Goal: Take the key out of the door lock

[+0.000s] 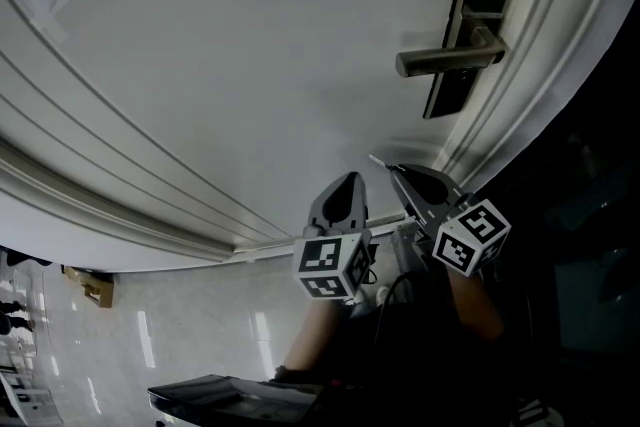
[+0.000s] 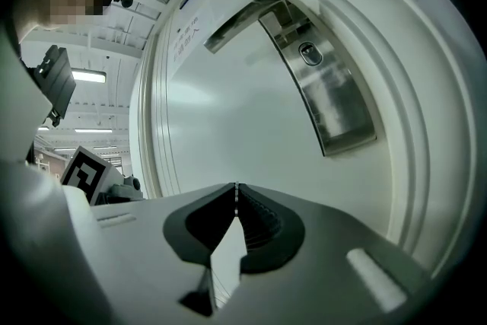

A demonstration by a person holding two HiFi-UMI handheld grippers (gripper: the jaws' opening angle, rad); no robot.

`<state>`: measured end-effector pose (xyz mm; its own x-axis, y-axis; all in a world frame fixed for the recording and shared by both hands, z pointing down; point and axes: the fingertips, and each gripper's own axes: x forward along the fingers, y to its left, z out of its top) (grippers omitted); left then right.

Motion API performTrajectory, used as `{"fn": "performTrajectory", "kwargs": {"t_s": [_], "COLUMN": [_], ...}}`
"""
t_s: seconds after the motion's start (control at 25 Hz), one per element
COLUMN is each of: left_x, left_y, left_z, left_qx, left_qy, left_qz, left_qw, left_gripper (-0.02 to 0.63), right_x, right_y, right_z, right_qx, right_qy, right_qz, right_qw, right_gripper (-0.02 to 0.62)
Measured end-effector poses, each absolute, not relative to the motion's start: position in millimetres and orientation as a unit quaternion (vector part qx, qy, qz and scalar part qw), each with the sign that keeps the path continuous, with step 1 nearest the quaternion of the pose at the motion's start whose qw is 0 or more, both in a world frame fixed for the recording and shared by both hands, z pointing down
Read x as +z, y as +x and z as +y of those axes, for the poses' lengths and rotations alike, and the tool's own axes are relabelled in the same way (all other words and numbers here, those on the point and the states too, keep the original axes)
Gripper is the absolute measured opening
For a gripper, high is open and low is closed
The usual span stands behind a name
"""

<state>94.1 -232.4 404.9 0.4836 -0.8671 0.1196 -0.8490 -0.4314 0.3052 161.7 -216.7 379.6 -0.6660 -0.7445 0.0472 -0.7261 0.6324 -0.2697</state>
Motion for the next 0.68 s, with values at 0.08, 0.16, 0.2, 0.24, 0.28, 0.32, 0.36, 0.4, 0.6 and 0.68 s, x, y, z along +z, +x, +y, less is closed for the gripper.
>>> {"fn": "performTrajectory", "kwargs": {"t_s": [0.08, 0.16, 0.2, 0.24, 0.28, 0.32, 0.36, 0.4, 0.6, 0.68], "left_x": [404.8, 404.3, 403.8, 403.4, 403.1, 403.0, 402.9, 402.9, 402.6, 402.1], "left_y": [94.3, 94.7, 95.0, 95.3, 95.6, 95.9, 96.3, 96.5, 97.3, 97.1], "left_z": [-232.3, -232.3, -232.3, -232.3, -232.4, -232.5, -232.6, -232.7, -232.9, -233.5], "left_qx": [-0.028, -0.028, -0.029, -0.029, -0.029, -0.029, -0.029, -0.028, -0.026, -0.026], "left_qy": [0.846, 0.846, 0.846, 0.847, 0.847, 0.847, 0.847, 0.848, 0.848, 0.848], "left_qz": [-0.507, -0.506, -0.506, -0.505, -0.505, -0.505, -0.505, -0.505, -0.504, -0.505], "left_qw": [0.164, 0.164, 0.164, 0.164, 0.163, 0.162, 0.161, 0.161, 0.161, 0.16], "left_gripper": [0.0, 0.0, 0.0, 0.0, 0.0, 0.0, 0.0, 0.0, 0.0, 0.0], "right_x": [379.9, 380.0, 380.0, 380.1, 380.0, 379.9, 379.6, 379.3, 378.5, 378.3], "right_y": [162.1, 162.4, 162.5, 162.7, 163.1, 163.6, 164.0, 164.2, 165.5, 166.0], "right_z": [-216.8, -216.9, -217.0, -217.1, -217.3, -217.5, -217.7, -217.8, -218.9, -219.6], "right_qx": [-0.134, -0.134, -0.134, -0.134, -0.134, -0.133, -0.133, -0.132, -0.128, -0.127], "right_qy": [-0.407, -0.407, -0.407, -0.407, -0.407, -0.407, -0.407, -0.407, -0.406, -0.406], "right_qz": [0.903, 0.903, 0.903, 0.903, 0.903, 0.903, 0.903, 0.903, 0.904, 0.904], "right_qw": [0.034, 0.034, 0.033, 0.033, 0.033, 0.034, 0.035, 0.035, 0.033, 0.032], "right_gripper": [0.011, 0.011, 0.011, 0.011, 0.011, 0.011, 0.011, 0.011, 0.011, 0.011]}}
